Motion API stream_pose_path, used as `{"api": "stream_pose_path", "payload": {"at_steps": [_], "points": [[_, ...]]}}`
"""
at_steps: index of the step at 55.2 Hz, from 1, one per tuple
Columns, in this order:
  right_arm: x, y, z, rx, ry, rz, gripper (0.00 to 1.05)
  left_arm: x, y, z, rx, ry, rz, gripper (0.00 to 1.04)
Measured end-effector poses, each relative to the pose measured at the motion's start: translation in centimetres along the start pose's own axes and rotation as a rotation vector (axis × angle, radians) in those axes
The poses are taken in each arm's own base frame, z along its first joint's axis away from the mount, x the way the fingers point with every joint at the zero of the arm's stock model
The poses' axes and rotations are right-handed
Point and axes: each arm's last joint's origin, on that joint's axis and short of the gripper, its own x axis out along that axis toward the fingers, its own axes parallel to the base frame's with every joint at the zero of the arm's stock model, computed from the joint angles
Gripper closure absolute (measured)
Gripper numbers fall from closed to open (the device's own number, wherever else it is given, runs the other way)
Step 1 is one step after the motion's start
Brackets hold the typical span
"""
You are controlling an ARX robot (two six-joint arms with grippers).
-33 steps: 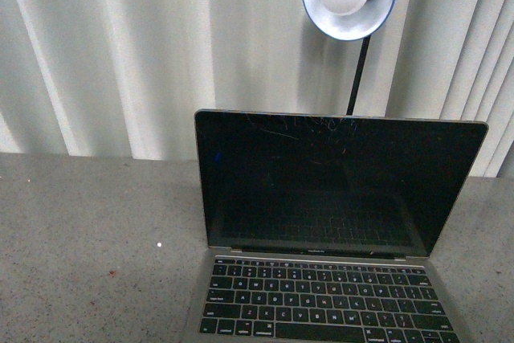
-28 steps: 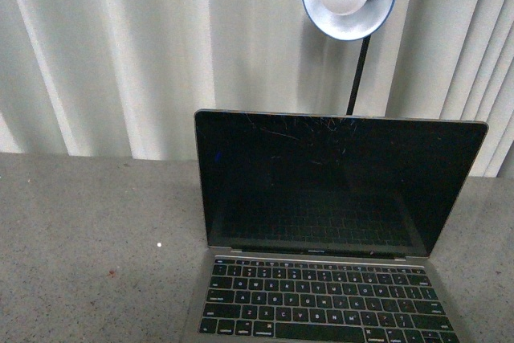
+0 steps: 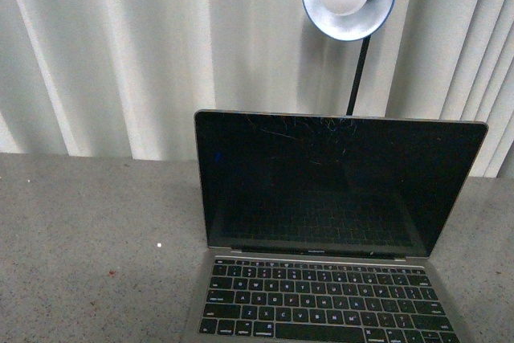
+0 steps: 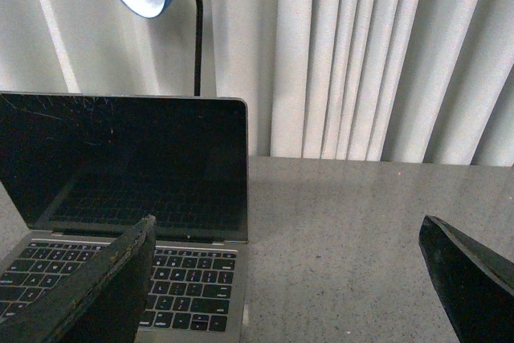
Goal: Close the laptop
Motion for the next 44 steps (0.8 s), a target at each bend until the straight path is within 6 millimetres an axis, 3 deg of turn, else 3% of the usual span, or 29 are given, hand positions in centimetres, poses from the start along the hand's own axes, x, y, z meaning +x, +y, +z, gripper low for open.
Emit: {"api": "stream_pose_path", "payload": {"at_steps": [44], "points": [[0.0, 0.0, 0.0, 0.0, 0.0, 0.0, 0.07, 0.0, 0.0, 0.0, 0.0, 0.0, 0.0, 0.07]]}}
